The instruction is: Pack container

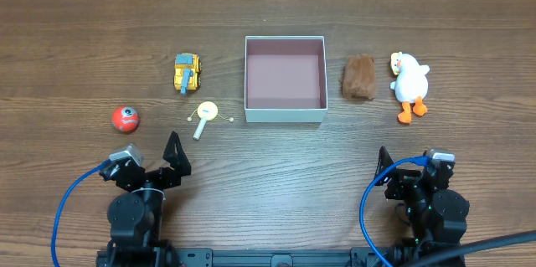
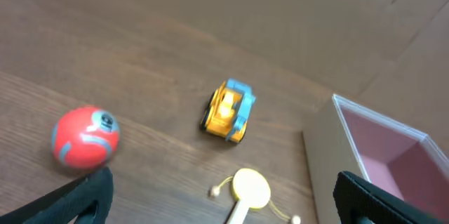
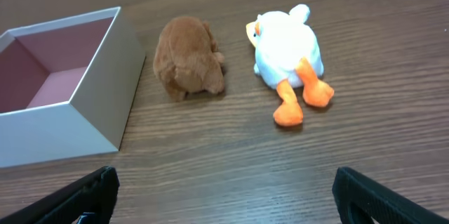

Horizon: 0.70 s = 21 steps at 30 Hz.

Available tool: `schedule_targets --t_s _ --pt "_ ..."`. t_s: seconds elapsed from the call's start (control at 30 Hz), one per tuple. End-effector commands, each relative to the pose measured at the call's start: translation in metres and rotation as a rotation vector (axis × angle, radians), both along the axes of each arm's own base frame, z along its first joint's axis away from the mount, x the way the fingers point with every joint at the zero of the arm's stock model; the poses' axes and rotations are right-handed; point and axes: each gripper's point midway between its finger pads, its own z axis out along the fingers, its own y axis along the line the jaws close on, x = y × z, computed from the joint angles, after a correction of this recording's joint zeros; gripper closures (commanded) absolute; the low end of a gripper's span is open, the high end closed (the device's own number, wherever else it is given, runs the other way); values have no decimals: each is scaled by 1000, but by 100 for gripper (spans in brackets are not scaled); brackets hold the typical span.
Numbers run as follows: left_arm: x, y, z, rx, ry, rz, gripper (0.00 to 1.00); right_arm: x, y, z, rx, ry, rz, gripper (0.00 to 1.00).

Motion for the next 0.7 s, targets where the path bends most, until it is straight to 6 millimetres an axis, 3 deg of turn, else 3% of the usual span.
schedule_targets --t_s 0.0,0.1,0.17,0.4,0.5,0.67 --pt "1 2 9 4 -44 11 0 6 15 19 87 -84 61 0" --pt "1 2 11 38 -45 5 0 8 40 47 183 -182 196 0" --pt "0 2 22 37 -71 6 0 7 42 56 186 -193 203 0" --pt "8 2 93 168 -79 -14 0 19 37 88 184 -73 174 0" --pt "29 2 112 199 -3 -26 0 36 35 95 163 83 173 0" --pt "89 0 125 196 197 -57 0 79 28 109 188 381 128 0"
